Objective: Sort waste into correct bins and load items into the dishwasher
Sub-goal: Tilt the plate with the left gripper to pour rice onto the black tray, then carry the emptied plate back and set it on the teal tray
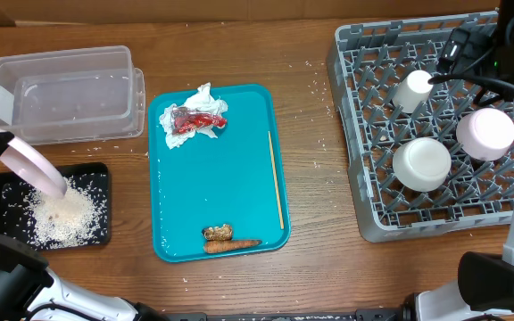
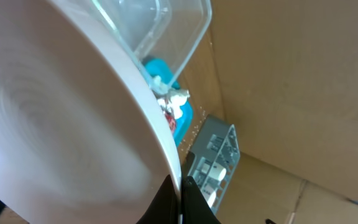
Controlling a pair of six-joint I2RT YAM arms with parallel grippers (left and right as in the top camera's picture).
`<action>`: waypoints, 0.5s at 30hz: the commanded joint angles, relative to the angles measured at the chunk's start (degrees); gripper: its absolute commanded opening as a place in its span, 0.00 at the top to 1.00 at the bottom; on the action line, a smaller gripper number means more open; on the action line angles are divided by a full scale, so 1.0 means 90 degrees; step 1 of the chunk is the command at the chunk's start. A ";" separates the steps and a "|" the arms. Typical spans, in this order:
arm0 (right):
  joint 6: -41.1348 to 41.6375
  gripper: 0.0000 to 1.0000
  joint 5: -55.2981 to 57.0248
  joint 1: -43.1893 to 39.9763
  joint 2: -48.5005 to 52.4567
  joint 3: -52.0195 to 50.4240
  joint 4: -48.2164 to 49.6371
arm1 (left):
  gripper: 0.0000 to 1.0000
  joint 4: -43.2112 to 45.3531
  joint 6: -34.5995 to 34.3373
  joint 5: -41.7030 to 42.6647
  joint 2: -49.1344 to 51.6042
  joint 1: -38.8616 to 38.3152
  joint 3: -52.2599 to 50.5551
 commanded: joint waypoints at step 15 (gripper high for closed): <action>0.0049 0.00 0.0041 -0.0002 0.0000 0.0010 0.0022 | 0.96 -0.0243 -0.0097 -0.0005 -0.0274 -0.0061 0.0119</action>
